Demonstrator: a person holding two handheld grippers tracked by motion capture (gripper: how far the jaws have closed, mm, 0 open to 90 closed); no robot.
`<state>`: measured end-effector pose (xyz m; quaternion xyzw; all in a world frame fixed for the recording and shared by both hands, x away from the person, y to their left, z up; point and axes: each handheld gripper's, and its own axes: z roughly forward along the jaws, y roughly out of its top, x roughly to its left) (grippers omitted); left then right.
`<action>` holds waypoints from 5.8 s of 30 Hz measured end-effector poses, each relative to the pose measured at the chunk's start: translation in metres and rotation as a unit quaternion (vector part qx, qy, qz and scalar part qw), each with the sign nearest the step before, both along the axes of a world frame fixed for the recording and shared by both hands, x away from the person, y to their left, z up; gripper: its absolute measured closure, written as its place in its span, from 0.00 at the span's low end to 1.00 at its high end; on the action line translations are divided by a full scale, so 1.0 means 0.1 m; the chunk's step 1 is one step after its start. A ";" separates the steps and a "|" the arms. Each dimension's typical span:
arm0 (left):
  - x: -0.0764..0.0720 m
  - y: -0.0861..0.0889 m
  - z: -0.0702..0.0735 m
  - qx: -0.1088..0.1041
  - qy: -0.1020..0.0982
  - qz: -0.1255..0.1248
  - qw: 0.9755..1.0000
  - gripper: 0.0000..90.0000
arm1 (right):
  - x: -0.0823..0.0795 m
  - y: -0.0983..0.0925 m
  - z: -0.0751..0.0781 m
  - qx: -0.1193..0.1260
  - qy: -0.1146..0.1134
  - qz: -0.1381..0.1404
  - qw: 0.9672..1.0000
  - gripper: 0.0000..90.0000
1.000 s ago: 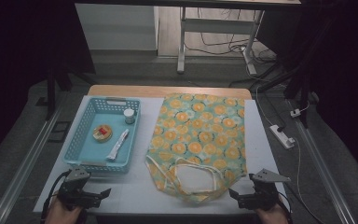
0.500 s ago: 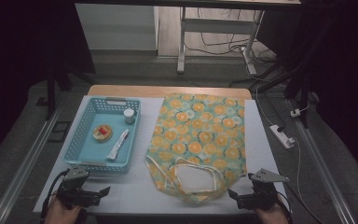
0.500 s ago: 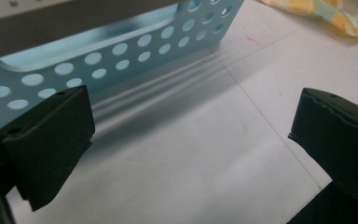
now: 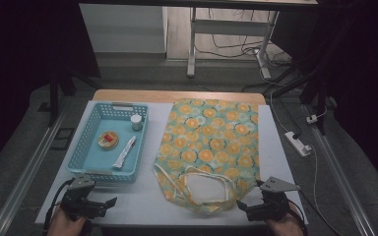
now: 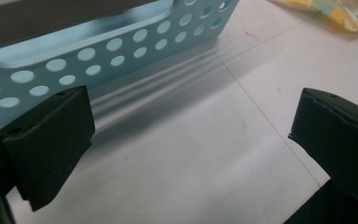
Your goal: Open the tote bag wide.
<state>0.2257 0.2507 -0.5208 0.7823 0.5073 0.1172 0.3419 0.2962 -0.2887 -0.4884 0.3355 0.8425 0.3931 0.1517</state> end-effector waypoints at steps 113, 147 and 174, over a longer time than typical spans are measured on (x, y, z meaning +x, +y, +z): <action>0.00 0.01 0.00 -0.003 0.000 -0.001 1.000 0.02 | 1.95 1.08 0.44 0.000 0.023 0.076 0.997 1.00; 0.00 0.01 -0.01 -0.004 0.003 -0.001 1.000 0.02 | 2.66 1.14 -0.18 -0.065 0.048 0.033 0.996 1.00; 0.00 0.01 0.00 -0.004 0.002 0.002 1.000 0.03 | 2.52 1.06 0.12 -0.013 0.048 0.008 0.999 0.38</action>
